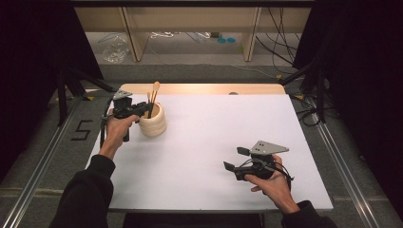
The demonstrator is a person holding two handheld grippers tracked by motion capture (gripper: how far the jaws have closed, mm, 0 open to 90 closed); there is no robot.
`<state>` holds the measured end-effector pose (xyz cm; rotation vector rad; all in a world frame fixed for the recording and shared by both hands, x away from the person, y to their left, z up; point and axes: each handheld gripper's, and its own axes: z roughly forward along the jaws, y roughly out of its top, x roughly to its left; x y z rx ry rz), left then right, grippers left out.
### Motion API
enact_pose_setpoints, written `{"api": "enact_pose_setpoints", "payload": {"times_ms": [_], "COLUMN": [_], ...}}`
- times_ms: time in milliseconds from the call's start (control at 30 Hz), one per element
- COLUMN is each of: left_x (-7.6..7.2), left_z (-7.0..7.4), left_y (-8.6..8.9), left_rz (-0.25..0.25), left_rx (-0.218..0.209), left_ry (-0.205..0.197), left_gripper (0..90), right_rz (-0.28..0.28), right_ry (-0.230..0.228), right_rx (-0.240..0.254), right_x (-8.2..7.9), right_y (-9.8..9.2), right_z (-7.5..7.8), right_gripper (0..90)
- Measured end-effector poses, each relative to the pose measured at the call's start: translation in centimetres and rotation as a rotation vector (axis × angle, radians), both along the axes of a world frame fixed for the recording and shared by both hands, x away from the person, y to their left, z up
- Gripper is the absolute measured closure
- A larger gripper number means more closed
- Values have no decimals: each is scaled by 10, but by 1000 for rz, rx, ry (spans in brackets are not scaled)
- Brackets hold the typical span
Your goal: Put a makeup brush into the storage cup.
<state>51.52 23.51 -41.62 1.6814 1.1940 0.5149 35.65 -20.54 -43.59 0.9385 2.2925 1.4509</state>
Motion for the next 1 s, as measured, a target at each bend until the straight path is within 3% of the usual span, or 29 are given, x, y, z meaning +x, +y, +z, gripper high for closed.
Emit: {"api": "enact_pose_setpoints", "payload": {"times_ms": [167,367,467,567,900,1000], "left_x": [-7,-20,-27,-34,-58,-64], "left_z": [7,18,23,27,38,36], "left_y": [0,-3,-6,-10,-24,-25], "left_rz": [-9,-32,-42,-63,-110,-121], "left_rx": [-3,2,-13,8,-7,-32], "left_ry": [-13,-58,-60,-69,-89,-85], "left_gripper": [635,514,430,383,312,309], "right_rz": [0,-4,-15,-15,-17,-21], "right_ry": [-9,-14,-12,-15,-18,-6], "right_rx": [21,25,10,14,16,18], "right_x": [1,1,0,0,0,-1], "right_y": [1,0,-1,-1,-2,-2], "right_z": [-1,-1,1,1,2,2], "right_gripper": [235,234,233,231,231,231]}}
